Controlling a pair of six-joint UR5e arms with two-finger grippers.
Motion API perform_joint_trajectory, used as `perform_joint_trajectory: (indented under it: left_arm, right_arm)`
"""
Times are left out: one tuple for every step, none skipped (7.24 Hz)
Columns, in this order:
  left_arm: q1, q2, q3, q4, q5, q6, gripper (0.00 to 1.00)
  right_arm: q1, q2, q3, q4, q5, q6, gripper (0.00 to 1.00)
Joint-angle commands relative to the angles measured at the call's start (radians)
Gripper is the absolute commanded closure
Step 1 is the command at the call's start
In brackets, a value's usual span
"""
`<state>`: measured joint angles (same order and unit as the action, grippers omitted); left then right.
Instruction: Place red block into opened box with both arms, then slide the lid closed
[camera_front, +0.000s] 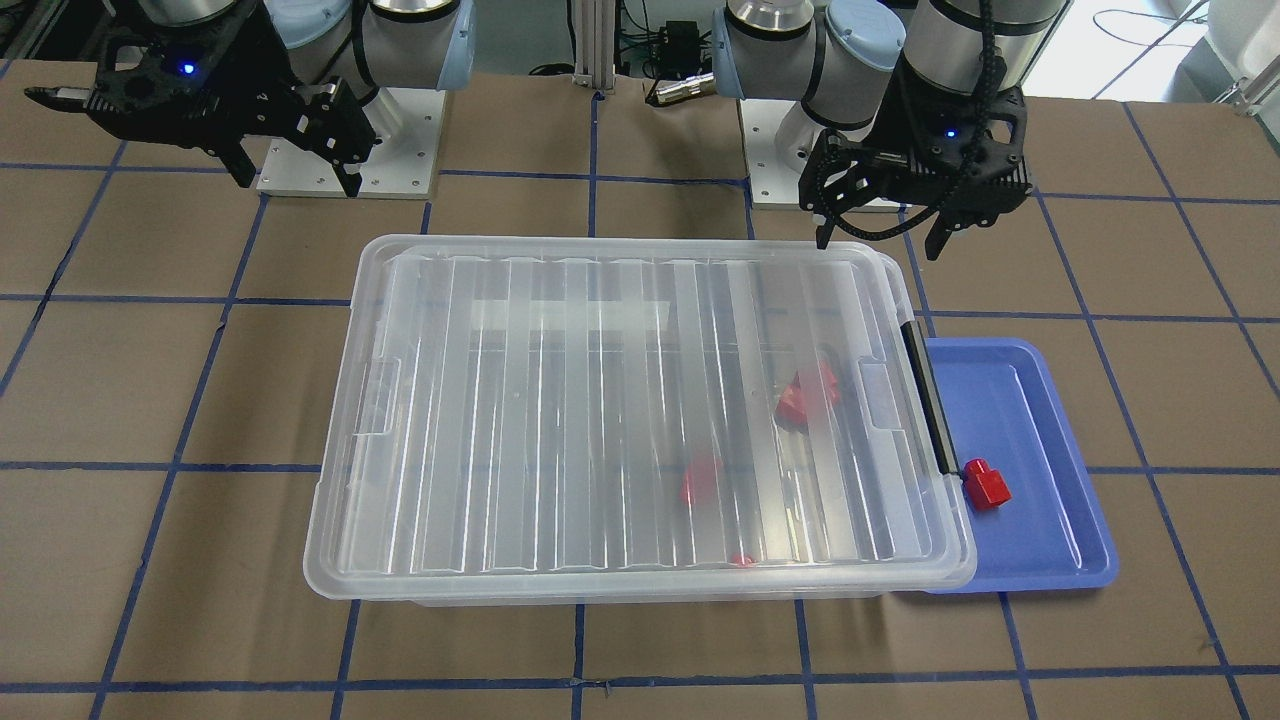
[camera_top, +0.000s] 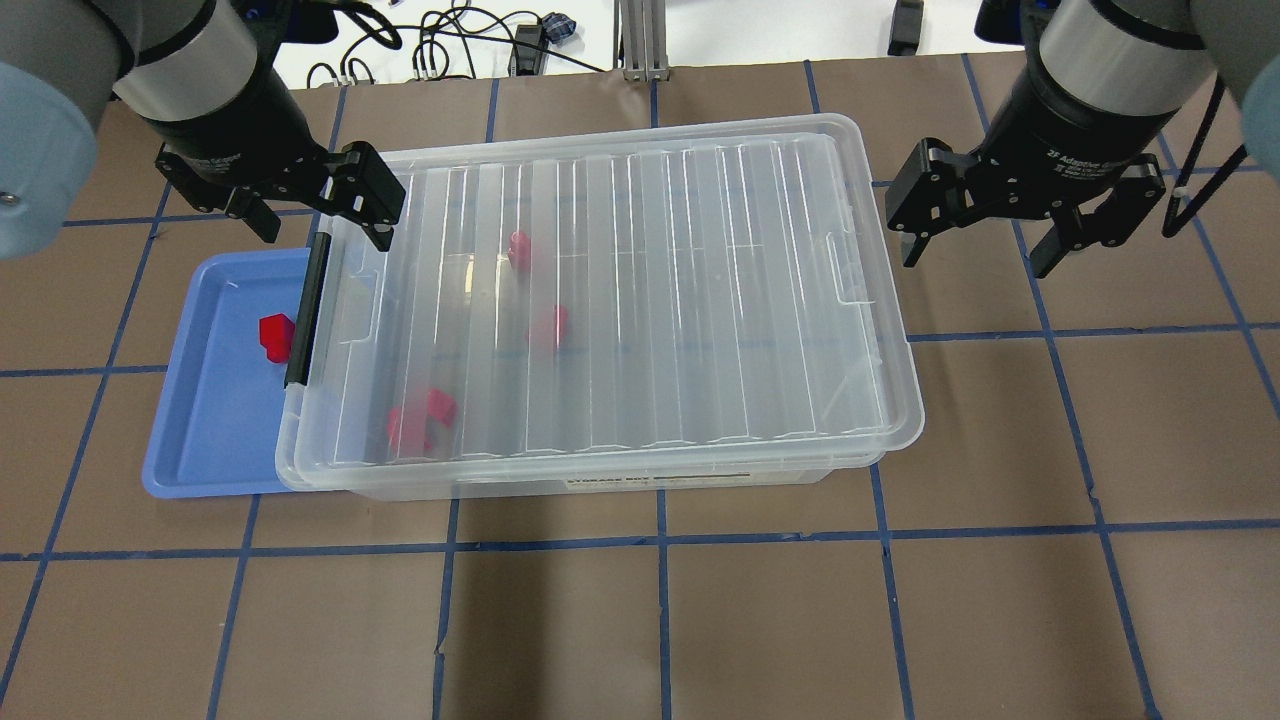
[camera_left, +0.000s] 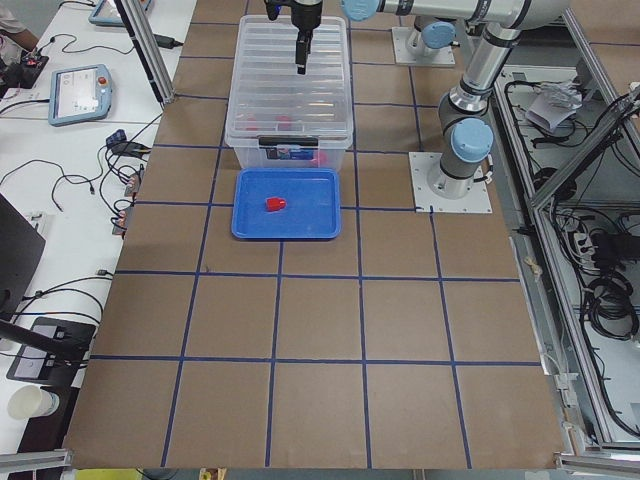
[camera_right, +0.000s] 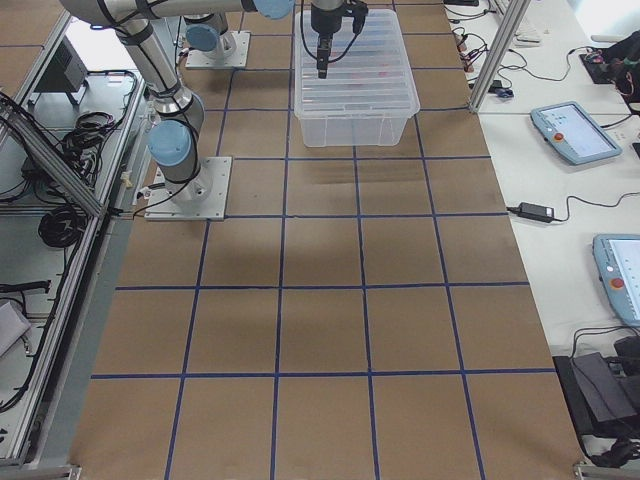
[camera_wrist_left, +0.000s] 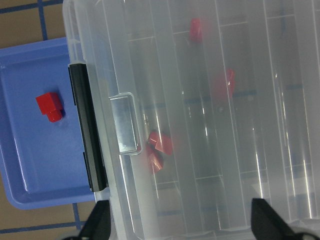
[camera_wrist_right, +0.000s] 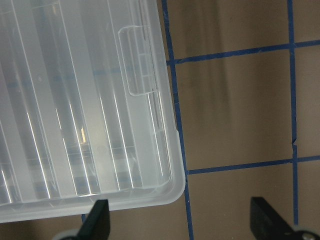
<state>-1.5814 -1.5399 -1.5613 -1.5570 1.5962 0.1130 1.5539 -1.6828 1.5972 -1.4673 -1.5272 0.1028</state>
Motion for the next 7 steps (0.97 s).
perform_joint_trajectory:
  left_arm:
    - [0.0,0.003,-0.011,0.014,-0.001,0.0,0.0]
    - [0.0,0.003,-0.011,0.014,-0.001,0.0,0.0]
    - [-0.002,0.003,-0.013,0.014,-0.001,0.0,0.0]
    - [-0.002,0.004,-0.014,0.014,-0.001,0.0,0.0]
    - [-0.002,0.003,-0.014,0.014,-0.001,-0.001,0.0]
    - [-0.003,0.004,-0.014,0.014,-0.001,0.0,0.0]
    - [-0.003,0.004,-0.016,0.014,-0.001,0.0,0.0]
  right_arm:
    - [0.0,-0.003,0.038,-0.002,-0.004,-0.002,0.0]
    - [0.0,-0.008,0.033,-0.007,-0.001,-0.005,0.0]
    - [0.0,-0.008,0.038,-0.002,0.001,-0.003,0.0]
    - [0.0,-0.005,0.043,-0.001,-0.004,-0.003,0.0]
    - [0.0,-0.005,0.043,-0.002,-0.001,-0.003,0.0]
    - [0.0,-0.003,0.046,-0.001,-0.002,0.0,0.0]
    - [0.0,0.008,0.062,-0.007,-0.005,0.006,0.0]
